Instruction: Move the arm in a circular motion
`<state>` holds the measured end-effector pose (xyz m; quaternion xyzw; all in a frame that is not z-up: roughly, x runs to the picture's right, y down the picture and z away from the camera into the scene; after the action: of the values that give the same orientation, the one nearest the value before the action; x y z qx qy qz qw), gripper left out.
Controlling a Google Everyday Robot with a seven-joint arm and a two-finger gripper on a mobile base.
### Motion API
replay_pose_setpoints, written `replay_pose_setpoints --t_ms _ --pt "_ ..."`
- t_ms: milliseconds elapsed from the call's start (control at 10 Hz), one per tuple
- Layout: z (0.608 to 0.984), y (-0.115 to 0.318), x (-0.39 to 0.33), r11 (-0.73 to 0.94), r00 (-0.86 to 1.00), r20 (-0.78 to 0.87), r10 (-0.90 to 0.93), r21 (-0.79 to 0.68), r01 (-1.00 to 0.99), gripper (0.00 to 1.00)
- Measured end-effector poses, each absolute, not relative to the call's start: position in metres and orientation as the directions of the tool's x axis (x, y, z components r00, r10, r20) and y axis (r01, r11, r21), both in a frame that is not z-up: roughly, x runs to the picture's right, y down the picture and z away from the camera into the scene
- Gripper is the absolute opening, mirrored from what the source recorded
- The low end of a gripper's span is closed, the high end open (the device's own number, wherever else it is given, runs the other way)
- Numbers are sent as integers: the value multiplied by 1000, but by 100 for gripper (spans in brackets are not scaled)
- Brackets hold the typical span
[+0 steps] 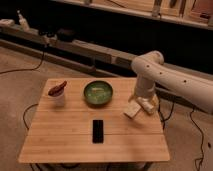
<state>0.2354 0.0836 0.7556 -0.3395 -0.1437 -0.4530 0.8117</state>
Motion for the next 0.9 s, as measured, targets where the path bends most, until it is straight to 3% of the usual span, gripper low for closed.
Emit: replay_pose_setpoints --t_ms 500,900 --pt "803 14 301 570 644 455 -614 -309 762 80" --pt "843 -46 223 437 454 525 -720 -165 884 80"
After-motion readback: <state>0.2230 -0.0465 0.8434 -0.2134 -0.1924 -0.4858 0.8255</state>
